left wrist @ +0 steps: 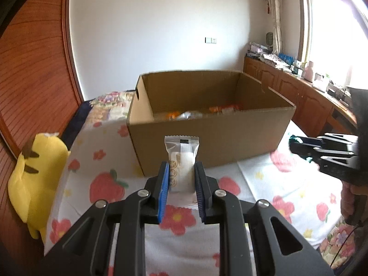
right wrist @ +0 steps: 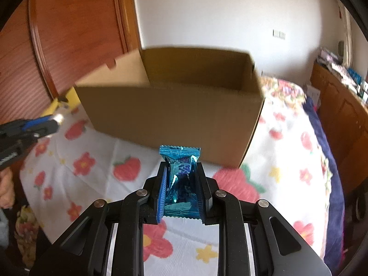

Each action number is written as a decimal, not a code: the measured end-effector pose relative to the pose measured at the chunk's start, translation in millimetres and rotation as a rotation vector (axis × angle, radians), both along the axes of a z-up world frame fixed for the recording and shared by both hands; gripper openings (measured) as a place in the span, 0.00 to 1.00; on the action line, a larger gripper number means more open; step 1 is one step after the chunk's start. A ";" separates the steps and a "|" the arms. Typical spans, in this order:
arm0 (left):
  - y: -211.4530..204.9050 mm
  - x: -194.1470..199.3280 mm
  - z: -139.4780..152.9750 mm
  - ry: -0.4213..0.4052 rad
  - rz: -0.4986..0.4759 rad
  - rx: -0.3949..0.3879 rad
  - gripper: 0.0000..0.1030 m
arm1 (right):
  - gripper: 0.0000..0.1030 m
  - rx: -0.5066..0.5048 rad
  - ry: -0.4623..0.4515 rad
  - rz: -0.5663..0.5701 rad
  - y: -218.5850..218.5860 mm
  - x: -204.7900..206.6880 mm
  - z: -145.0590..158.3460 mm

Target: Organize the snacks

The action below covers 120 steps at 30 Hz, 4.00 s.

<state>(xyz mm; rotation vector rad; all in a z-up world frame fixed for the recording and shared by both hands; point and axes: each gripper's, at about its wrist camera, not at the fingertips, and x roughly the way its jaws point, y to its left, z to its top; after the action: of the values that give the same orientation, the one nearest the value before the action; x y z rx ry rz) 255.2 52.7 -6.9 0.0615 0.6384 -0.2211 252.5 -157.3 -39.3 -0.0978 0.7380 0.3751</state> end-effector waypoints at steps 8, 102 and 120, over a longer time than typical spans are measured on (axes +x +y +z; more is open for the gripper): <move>-2.5 27.9 28.5 -0.060 -0.009 0.007 0.19 | 0.20 0.008 -0.104 0.022 2.5 6.9 46.8; -20.6 -145.3 54.6 -0.186 0.048 0.033 0.71 | 0.83 0.030 -0.248 -0.140 -10.7 -150.2 71.0; -22.0 -196.1 46.1 -0.252 0.102 0.041 0.96 | 0.99 0.057 -0.267 -0.203 -20.2 -187.0 63.3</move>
<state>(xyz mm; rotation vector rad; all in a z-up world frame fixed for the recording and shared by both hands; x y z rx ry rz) 59.1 30.7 39.2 0.0948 0.3938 -0.0990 65.5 -177.5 23.9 -0.0180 0.4681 0.1844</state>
